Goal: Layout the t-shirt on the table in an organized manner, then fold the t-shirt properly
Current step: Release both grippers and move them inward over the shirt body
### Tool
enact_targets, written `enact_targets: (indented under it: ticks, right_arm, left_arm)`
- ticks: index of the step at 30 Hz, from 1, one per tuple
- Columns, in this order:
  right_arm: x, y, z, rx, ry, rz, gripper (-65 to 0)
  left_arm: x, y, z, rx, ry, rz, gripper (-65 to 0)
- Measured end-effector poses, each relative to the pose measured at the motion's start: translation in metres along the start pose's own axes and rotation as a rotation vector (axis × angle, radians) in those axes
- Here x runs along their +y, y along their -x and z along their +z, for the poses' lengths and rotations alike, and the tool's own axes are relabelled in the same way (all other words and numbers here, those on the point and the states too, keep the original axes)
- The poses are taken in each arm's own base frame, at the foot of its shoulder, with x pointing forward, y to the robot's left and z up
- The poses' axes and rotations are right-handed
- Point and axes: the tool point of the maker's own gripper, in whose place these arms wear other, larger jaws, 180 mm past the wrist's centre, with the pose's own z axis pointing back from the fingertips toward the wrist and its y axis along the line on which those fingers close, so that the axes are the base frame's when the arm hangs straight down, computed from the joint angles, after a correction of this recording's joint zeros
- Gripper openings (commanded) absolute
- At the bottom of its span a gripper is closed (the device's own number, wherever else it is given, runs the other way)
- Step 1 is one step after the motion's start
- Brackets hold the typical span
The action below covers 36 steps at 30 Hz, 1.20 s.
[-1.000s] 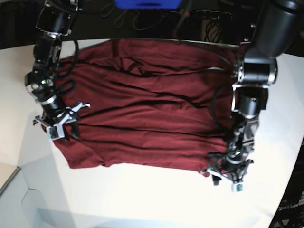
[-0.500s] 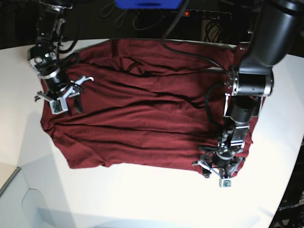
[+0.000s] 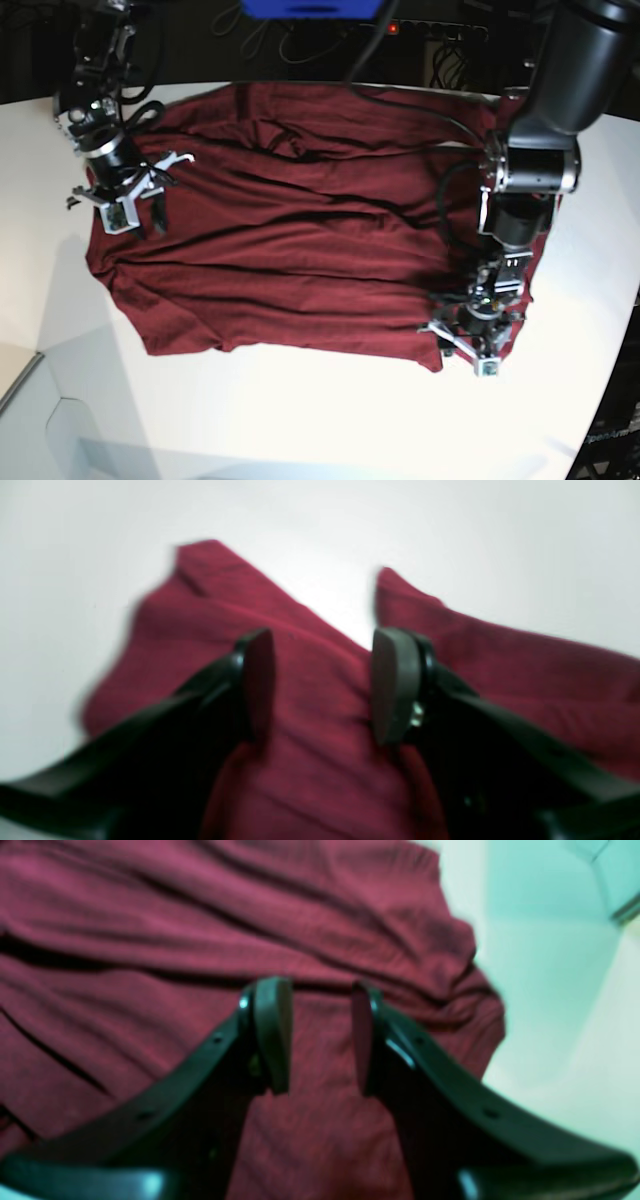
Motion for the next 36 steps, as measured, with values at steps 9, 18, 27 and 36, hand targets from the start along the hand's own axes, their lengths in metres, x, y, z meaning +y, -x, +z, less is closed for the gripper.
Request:
enact_targets:
  ticks: [9, 18, 27, 36]
  right_arm:
    - [0.029, 0.012, 0.0, 0.026, -0.058, -0.029, -44.4]
    - [0.035, 0.019, 0.0, 0.043, -0.065, -0.053, -44.4]
    - [0.042, 0.003, -0.047, 0.005, -0.121, -0.086, -44.4]
    - [-0.001, 0.002, -0.116, 0.063, -0.122, -0.121, -44.4]
  left_arm:
    - [0.012, -0.032, 0.032, 0.0, 0.05, 0.104, -34.3]
    - [-0.01, 0.001, 0.114, 0.045, 0.155, -0.018, -34.3]
    - [0.014, 0.088, 0.115, 0.227, 0.095, 0.04, -34.3]
    - [0.022, 0.088, 0.113, 0.21, 0.082, 0.039, -34.3]
